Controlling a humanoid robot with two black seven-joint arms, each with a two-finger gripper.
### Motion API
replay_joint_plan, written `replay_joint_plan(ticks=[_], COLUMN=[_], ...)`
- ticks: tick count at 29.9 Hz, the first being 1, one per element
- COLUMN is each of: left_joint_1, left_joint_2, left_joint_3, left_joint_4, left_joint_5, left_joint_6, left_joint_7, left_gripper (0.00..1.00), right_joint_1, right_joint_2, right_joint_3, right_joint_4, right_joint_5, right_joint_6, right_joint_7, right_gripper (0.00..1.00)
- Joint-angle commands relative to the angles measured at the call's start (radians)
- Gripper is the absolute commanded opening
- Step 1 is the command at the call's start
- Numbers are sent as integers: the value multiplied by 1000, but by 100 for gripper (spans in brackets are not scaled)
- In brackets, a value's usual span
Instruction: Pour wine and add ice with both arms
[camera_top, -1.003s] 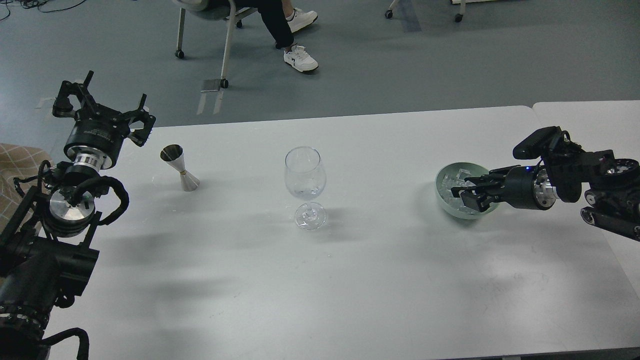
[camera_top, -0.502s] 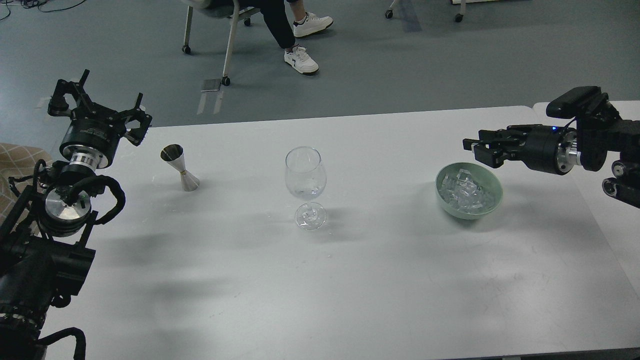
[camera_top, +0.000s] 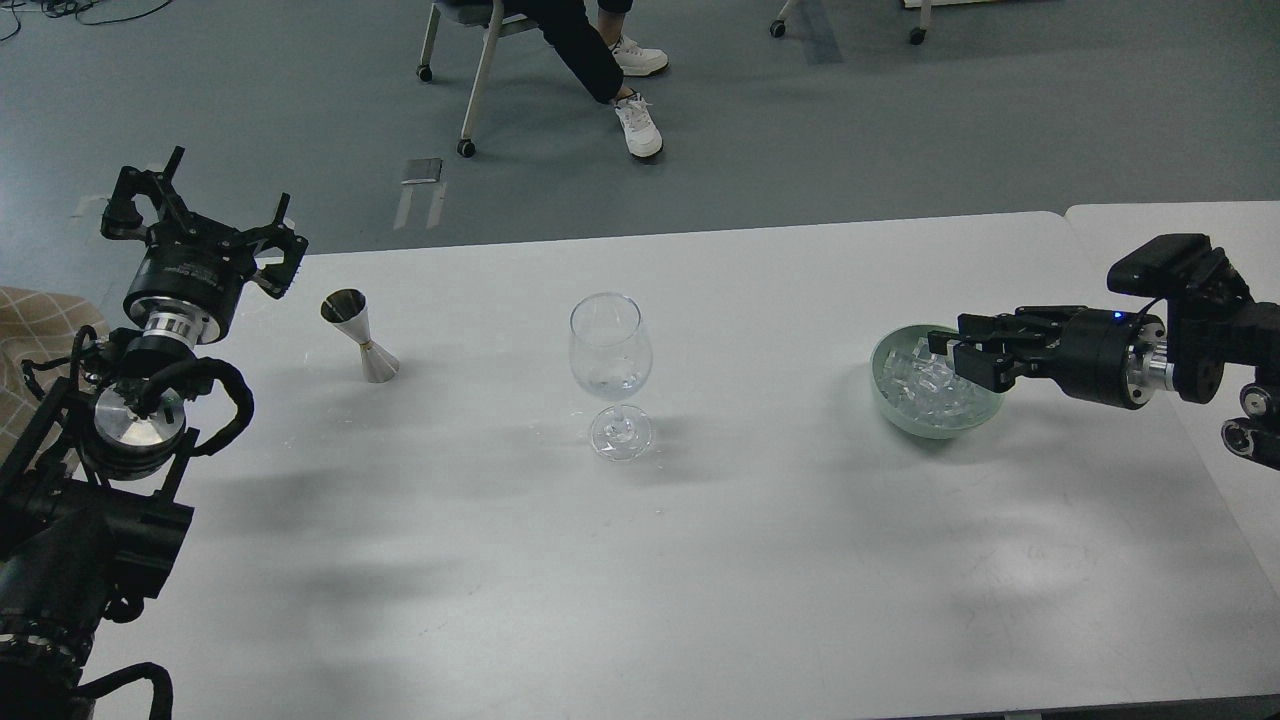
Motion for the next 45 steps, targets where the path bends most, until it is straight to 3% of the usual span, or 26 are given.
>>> replay_joint_plan(ticks=[1, 17, 24, 45], left_joint_1=[8, 25, 27, 27], left_joint_2=[-2, -8, -8, -7], left_joint_3=[0, 0, -2, -6], left_joint_4=[0, 1, 1, 1], left_joint_5=[0, -2, -5, -5], left_joint_6=[-3, -9, -11, -11], left_joint_7=[-2, -6, -6, -8], left_gripper=[98, 98, 98, 98], right_joint_1=[-20, -54, -75, -82], right_joint_2=[6, 73, 112, 162], right_joint_3=[-1, -4, -4, -21], right_joint_4=[-9, -96, -144, -184], right_joint_5=[-2, -3, -5, -5], right_joint_6=[0, -2, -5, -9], right_joint_7=[0, 0, 0, 0], right_gripper=[47, 63, 53, 48])
